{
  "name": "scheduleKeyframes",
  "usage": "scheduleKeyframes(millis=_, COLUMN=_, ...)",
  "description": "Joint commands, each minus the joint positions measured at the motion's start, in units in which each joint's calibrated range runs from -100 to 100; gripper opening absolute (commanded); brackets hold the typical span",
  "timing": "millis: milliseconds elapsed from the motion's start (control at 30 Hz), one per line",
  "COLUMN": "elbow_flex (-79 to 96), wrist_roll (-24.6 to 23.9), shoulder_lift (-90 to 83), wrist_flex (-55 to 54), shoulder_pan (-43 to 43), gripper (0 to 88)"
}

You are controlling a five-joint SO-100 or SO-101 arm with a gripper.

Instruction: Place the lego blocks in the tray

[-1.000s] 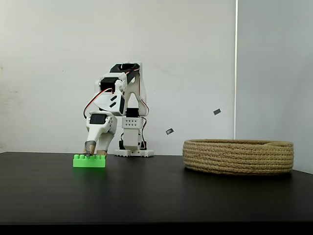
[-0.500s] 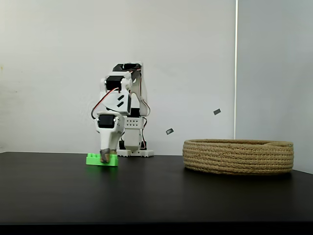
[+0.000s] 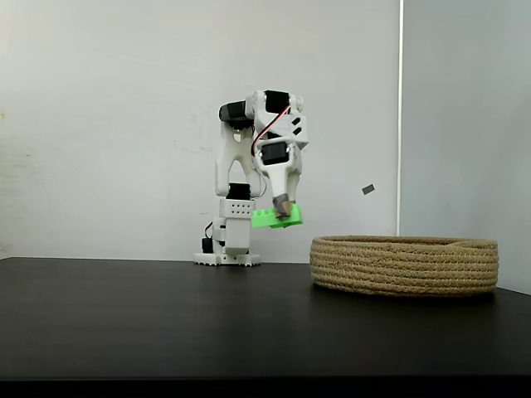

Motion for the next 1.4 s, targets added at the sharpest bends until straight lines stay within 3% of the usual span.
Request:
scheduleKeyframes(millis=0, elbow_flex=-2.06, wrist_roll=-2.20, shoulder_lift=-8.87, wrist_flex=-3.63, shoulder_pan=-6.55, gripper=0.0)
scheduleKeyframes(millis=300, elbow_flex=10.07, wrist_roll=-1.56, shoulder_lift=-9.30, wrist_flex=-22.29, shoulder_pan=-13.06, gripper=0.3)
scheduleKeyframes(millis=633, elbow_flex=10.89, wrist_roll=-4.15, shoulder_lift=-8.96, wrist_flex=-25.78, shoulder_pan=-16.60, gripper=22.3)
scheduleKeyframes(millis=800, elbow_flex=13.62, wrist_roll=-3.27, shoulder_lift=-9.30, wrist_flex=-25.29, shoulder_pan=-14.38, gripper=27.0)
scheduleKeyframes(millis=867, elbow_flex=14.63, wrist_roll=-2.39, shoulder_lift=-10.16, wrist_flex=-22.70, shoulder_pan=-12.98, gripper=23.0)
scheduleKeyframes(millis=1000, elbow_flex=19.00, wrist_roll=0.88, shoulder_lift=-14.03, wrist_flex=-18.70, shoulder_pan=-6.46, gripper=1.6)
scheduleKeyframes(millis=1167, elbow_flex=27.76, wrist_roll=6.15, shoulder_lift=-22.28, wrist_flex=-19.37, shoulder_pan=4.09, gripper=0.3)
scheduleKeyframes(millis=1367, elbow_flex=39.98, wrist_roll=10.06, shoulder_lift=-37.76, wrist_flex=-20.95, shoulder_pan=9.45, gripper=0.2)
